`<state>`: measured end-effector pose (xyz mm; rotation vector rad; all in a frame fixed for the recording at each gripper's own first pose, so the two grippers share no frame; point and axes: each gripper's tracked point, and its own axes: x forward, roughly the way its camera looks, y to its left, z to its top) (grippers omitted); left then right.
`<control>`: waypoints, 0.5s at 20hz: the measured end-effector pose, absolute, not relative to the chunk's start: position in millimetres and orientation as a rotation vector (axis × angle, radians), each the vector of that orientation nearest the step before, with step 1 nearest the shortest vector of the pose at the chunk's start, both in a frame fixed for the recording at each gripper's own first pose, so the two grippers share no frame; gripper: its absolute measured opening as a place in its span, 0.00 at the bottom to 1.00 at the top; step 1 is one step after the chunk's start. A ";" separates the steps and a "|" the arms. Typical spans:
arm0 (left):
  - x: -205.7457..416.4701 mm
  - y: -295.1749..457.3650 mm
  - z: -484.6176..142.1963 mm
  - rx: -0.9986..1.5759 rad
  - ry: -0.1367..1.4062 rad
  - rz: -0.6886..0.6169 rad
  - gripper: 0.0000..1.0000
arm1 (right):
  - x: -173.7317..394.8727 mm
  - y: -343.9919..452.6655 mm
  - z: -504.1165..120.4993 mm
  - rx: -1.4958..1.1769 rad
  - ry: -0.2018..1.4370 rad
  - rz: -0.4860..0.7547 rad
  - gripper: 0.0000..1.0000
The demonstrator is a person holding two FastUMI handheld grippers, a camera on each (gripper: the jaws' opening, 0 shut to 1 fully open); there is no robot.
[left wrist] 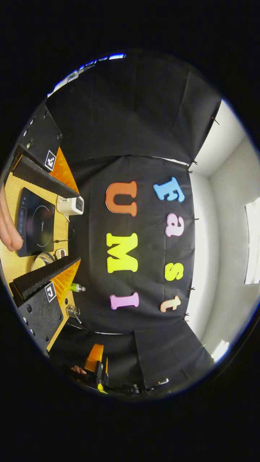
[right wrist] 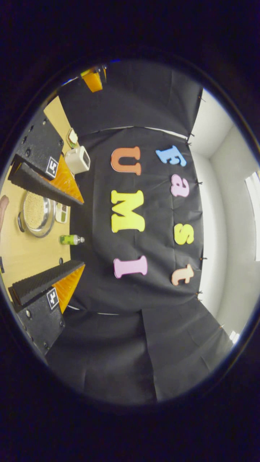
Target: First push the handle of the pot to place it horizontally, then grasp the pot with both hands and set it on the induction cooktop.
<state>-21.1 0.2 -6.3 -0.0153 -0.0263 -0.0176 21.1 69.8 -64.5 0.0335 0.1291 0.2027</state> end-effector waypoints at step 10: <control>-35.2 -4.6 -10.1 -0.001 -0.045 -0.031 0.95 | 42.2 110.0 -193.5 -0.018 0.427 0.319 0.04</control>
